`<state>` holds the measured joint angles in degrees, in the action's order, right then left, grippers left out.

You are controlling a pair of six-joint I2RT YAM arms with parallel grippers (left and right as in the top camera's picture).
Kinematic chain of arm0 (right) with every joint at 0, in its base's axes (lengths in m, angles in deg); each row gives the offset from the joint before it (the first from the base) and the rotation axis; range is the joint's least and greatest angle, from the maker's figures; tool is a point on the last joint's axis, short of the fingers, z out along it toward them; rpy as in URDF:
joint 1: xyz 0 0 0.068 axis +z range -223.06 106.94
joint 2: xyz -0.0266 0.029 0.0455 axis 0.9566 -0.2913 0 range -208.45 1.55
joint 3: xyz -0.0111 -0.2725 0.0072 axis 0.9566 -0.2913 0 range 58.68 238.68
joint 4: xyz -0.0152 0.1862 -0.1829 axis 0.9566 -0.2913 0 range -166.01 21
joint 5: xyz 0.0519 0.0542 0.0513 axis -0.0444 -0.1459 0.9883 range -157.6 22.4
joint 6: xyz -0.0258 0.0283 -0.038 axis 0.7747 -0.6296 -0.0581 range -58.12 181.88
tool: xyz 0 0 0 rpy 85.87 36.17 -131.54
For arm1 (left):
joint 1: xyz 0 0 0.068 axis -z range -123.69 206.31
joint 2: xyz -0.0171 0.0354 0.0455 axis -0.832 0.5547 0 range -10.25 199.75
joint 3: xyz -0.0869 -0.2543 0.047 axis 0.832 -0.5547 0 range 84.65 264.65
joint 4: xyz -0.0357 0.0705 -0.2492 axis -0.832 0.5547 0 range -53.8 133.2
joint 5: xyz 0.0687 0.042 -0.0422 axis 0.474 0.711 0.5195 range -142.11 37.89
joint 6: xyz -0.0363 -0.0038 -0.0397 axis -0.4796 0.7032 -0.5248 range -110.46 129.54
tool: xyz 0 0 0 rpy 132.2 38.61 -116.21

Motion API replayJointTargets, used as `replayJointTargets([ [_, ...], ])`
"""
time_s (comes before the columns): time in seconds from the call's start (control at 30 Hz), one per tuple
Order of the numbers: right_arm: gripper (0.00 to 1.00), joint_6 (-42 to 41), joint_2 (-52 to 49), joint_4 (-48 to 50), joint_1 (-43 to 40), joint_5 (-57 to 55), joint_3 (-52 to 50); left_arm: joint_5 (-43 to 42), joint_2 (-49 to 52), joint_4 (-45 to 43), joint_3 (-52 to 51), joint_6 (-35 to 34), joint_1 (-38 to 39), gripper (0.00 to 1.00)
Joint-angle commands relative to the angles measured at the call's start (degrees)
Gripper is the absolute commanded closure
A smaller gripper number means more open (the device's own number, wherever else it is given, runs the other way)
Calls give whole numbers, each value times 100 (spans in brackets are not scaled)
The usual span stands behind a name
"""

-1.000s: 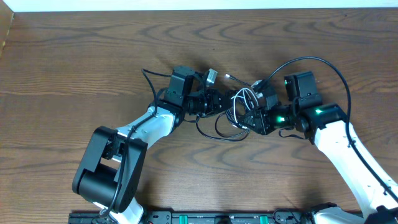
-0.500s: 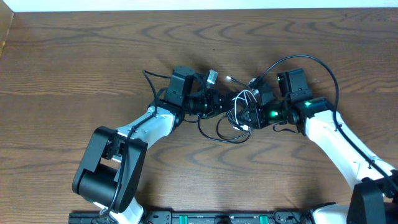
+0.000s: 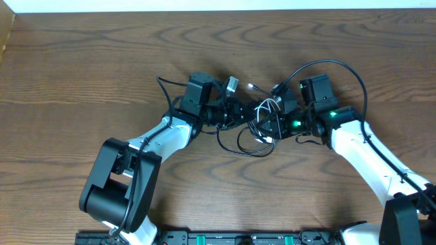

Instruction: Untangle cables

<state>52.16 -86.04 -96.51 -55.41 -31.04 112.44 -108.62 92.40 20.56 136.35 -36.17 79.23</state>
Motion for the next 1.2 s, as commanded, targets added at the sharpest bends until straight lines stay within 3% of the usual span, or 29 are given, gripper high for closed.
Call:
replayJointTargets([
  [0.0, 77, -254, -17, 24, 205, -393, -26, -157, 52, -37, -22, -72, -35, 92],
  [0.27, 86, -1019, -17, -11, 461, -1523, -26, -160, 52, -37, -22, -72, -35, 92],
  [0.33, 97, -1043, -17, -7, 470, -1539, -26, -160, 52, -37, -22, -72, -35, 92],
  [0.4, 99, -1043, -17, -4, 470, -1478, -26, -160, 52, -37, -22, -72, -35, 92],
  [0.63, 99, -599, -15, 61, 448, -671, -26, -157, 52, -37, -22, -68, -35, 92],
  [0.93, 99, -245, 297, 1130, -4, 2000, -26, -151, 52, -37, -22, -66, -35, 92],
  [1.17, 99, -243, 575, 1058, -72, 1836, -26, -151, 52, -37, -22, -66, -35, 92],
])
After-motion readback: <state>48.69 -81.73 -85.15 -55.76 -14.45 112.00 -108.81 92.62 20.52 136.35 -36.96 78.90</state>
